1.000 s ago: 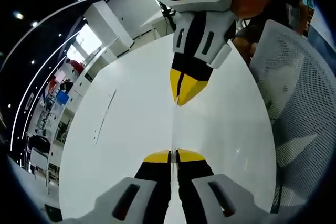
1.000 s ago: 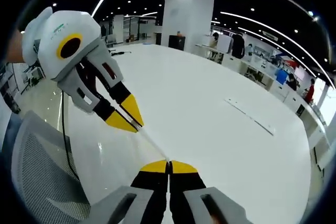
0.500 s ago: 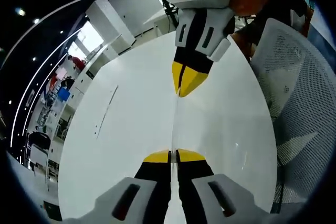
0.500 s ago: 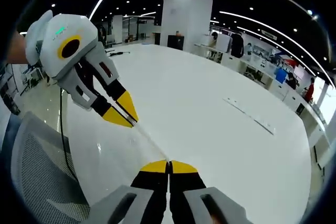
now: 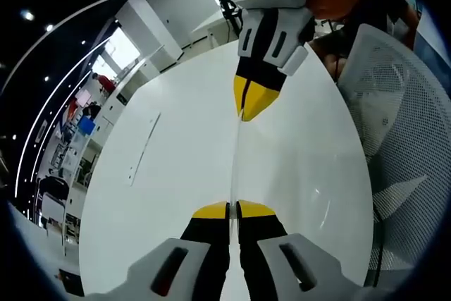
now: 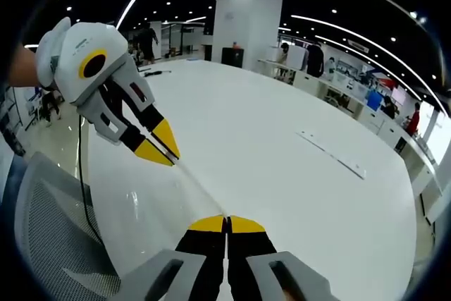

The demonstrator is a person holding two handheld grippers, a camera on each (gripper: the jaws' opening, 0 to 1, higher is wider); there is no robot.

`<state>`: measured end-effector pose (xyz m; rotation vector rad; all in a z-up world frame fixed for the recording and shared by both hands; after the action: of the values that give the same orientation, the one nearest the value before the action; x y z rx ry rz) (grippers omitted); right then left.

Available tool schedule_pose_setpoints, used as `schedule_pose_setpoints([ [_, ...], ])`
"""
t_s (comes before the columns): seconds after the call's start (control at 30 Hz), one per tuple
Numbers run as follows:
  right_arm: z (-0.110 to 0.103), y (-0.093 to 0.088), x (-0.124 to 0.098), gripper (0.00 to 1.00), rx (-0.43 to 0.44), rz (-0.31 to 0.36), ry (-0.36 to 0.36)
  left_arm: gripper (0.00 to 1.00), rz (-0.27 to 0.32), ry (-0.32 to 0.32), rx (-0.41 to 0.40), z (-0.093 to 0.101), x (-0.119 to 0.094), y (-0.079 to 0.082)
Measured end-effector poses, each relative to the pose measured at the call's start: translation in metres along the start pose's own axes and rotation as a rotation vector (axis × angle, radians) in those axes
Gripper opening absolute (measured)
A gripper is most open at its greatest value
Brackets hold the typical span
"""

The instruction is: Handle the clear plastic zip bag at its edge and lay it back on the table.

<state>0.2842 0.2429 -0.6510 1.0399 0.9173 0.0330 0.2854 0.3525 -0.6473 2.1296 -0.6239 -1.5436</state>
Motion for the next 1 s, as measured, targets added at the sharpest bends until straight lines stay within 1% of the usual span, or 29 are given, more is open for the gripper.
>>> schedule_pose_setpoints([
  [0.13,0.001,0.001,-0.001,0.00,0.001,0.002,-0.002,0.00,-0.002,0.002,-0.001,0.000,-0.001,-0.001],
  [0.27,0.004,0.000,0.002,0.00,0.001,0.004,-0.006,0.00,-0.006,0.004,-0.003,0.000,-0.003,-0.002],
  [0.57,0.005,0.002,-0.006,0.00,0.001,0.003,-0.010,0.00,-0.014,0.008,-0.007,-0.001,-0.005,-0.007],
  [0.8,0.008,0.002,-0.002,0.00,-0.001,0.005,-0.011,0.00,-0.017,0.013,-0.006,-0.004,-0.007,-0.008],
  [1.0,0.011,0.004,-0.003,0.00,-0.002,0.006,-0.014,0.00,-0.021,0.016,-0.008,-0.005,-0.009,-0.009],
])
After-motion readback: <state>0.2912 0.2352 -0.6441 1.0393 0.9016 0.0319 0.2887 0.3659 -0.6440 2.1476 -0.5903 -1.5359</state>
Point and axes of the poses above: the point that each gripper's makers call its tool centre point, and the gripper's own axes: x roughly forward along the fingers, z roughly to its right, y roughly out of its top, the point moved 3 cm from there along -x, roughly backward along the fingers, and after that the axes turned 9 degrees about -y, right-handed, at the moved point
